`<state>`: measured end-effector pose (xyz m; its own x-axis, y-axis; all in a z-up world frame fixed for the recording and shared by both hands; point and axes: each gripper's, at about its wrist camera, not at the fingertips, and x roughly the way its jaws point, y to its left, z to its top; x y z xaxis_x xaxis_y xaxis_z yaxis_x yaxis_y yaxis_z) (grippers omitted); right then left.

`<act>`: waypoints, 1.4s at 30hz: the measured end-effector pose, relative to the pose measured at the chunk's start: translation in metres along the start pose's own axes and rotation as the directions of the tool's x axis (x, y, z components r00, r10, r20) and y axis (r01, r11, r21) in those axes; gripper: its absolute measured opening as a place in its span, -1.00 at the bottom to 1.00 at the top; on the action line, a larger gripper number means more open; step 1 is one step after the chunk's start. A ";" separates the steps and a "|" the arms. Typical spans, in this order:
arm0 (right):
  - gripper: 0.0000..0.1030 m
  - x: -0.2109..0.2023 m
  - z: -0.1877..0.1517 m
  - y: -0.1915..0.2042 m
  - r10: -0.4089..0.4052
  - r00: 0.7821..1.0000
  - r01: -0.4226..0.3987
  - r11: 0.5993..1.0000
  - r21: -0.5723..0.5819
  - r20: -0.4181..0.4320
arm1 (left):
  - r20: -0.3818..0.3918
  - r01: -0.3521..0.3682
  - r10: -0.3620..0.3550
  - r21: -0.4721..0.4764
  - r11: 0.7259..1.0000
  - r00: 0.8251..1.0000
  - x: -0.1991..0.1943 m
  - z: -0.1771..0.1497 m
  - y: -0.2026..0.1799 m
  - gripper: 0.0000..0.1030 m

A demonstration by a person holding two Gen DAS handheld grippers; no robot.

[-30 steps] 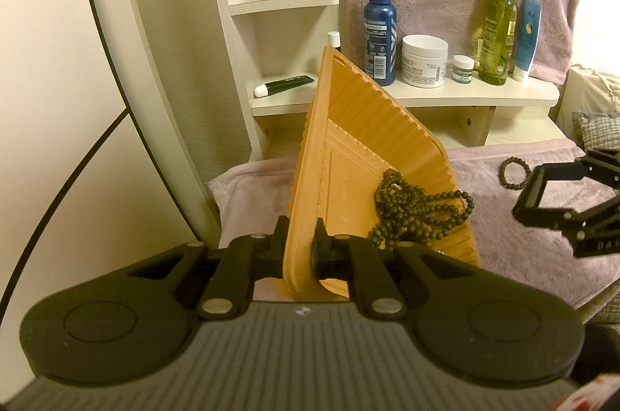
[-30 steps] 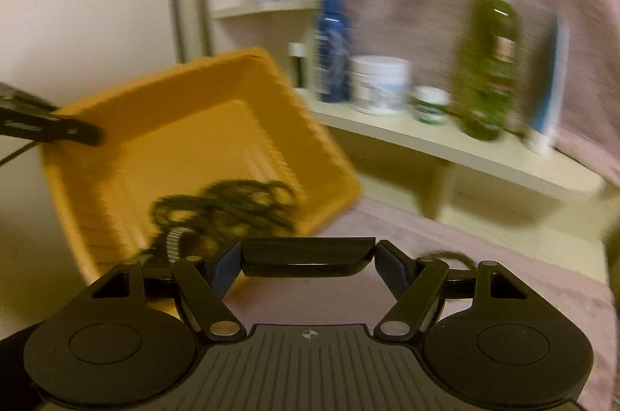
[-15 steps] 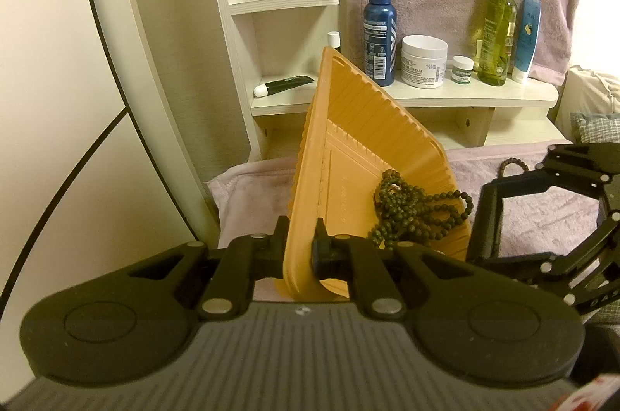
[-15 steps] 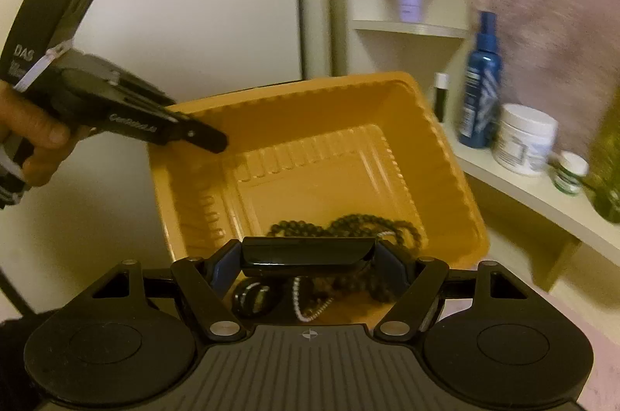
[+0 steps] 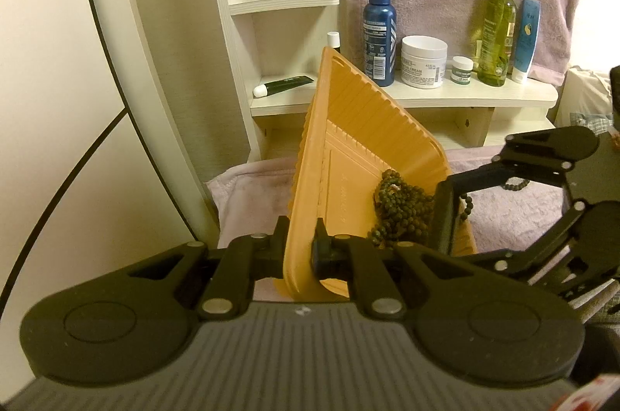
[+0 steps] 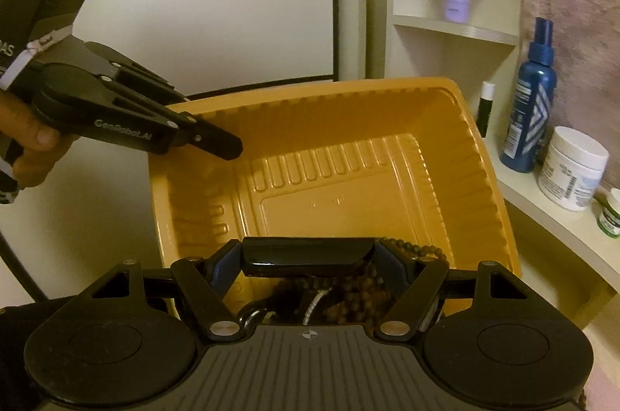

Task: Organize jewelry
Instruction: 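Carry the black clasp piece into the orange tray and open the right tool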

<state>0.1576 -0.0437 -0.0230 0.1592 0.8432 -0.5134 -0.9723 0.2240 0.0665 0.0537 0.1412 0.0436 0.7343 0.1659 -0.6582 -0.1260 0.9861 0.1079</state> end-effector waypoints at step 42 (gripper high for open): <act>0.45 -0.086 -0.093 -0.054 -0.477 0.870 0.484 0.786 0.383 -0.122 | 0.009 -0.001 0.001 0.001 1.000 1.000 0.000 -0.003 0.000 -0.82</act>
<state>0.1810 -0.1737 -0.0620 0.5815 0.5677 -0.5827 -0.6220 0.7719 0.1314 0.0520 0.1409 0.0417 0.7401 0.1672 -0.6514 -0.1266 0.9859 0.1093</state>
